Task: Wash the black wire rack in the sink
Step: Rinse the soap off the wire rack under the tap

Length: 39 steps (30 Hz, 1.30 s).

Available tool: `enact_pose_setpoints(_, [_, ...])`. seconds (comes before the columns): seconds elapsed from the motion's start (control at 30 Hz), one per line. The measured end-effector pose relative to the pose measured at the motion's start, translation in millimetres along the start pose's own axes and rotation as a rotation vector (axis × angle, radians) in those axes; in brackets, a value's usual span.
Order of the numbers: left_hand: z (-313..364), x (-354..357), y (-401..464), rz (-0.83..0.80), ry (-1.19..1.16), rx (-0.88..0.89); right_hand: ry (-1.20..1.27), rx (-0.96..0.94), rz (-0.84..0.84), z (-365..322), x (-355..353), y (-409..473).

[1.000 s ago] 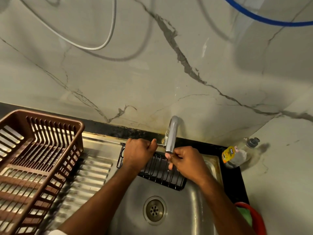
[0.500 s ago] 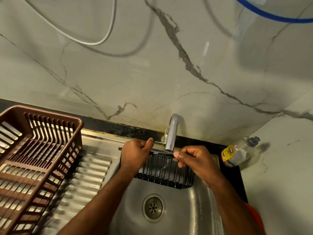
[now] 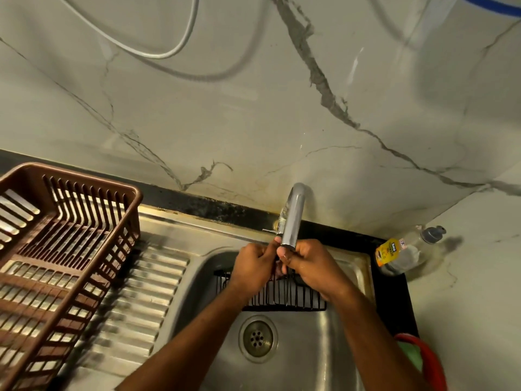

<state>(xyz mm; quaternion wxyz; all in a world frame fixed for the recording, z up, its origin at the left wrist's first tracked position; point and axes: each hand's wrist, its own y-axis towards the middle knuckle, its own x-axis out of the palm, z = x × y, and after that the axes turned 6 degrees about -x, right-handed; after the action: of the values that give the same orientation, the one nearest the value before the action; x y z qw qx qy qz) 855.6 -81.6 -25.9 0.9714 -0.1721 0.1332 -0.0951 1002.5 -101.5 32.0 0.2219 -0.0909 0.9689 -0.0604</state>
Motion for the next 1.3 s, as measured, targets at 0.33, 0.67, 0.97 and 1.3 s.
enact_pose_setpoints(0.33, [5.9,-9.4,7.1,0.071,-0.249,-0.112,-0.142,0.079,0.076,-1.4,-8.5,5.6])
enact_pose_setpoints(0.67, [7.8,-20.1,12.6,0.087,-0.279,-0.004,-0.317,0.092,0.116,1.4,-10.4,2.7])
enact_pose_setpoints(0.97, [21.2,-20.8,6.5,0.061,0.694,0.311,-0.423,0.167,0.113,0.7,8.7,5.6])
enact_pose_setpoints(1.3, [1.6,-47.5,21.3,0.052,0.212,0.021,0.067,0.059,0.124,8.2,-7.2,1.8])
